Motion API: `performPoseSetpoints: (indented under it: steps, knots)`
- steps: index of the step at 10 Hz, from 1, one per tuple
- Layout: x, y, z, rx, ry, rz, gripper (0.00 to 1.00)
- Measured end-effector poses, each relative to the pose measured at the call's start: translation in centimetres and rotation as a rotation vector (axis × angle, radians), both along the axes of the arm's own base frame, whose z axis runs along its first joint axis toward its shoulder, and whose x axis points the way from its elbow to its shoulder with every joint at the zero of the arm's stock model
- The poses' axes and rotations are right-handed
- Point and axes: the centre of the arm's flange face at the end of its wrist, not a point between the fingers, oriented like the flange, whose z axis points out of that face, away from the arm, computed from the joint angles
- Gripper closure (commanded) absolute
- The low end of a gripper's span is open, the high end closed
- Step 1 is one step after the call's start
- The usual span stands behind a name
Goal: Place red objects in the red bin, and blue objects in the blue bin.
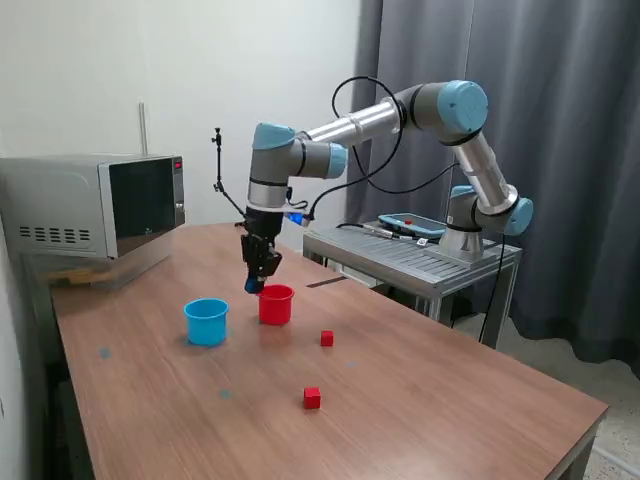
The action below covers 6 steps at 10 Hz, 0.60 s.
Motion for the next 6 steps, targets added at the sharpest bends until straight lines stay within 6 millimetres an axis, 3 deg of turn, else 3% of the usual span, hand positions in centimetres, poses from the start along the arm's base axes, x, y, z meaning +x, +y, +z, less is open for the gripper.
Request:
performPoseSetpoints:
  steps: [6]
  knots:
    - [-0.5,2.7,1.7,0.007,0.033,-0.048,1.00]
